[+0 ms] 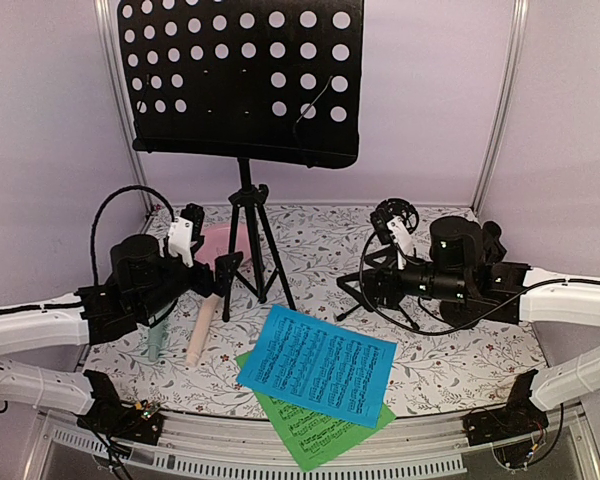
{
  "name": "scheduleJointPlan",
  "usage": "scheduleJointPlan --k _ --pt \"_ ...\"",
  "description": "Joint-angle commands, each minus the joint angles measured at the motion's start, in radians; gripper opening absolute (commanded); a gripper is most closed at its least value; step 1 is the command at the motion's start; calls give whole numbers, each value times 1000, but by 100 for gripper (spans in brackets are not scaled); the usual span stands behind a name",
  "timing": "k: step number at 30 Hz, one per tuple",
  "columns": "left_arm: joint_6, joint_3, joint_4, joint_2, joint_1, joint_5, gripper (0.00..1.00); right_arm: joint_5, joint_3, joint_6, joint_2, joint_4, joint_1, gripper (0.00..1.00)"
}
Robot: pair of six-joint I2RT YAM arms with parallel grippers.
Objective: Pack up the instrument practice props
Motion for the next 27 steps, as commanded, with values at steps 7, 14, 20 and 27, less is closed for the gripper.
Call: scheduleJointPlan --k 7,14,20,27 --pt "-36 115 30 92 131 200 96 -23 -20 -24 16 25 4 99" --pt "-14 46 168 83 182 275 90 -16 -29 -28 9 29 5 99" --pt "42 35 198 131 187 291 87 -23 -31 -30 10 30 4 99" --pt "82 37 242 191 189 280 75 -28 -36 -32 15 38 4 99"
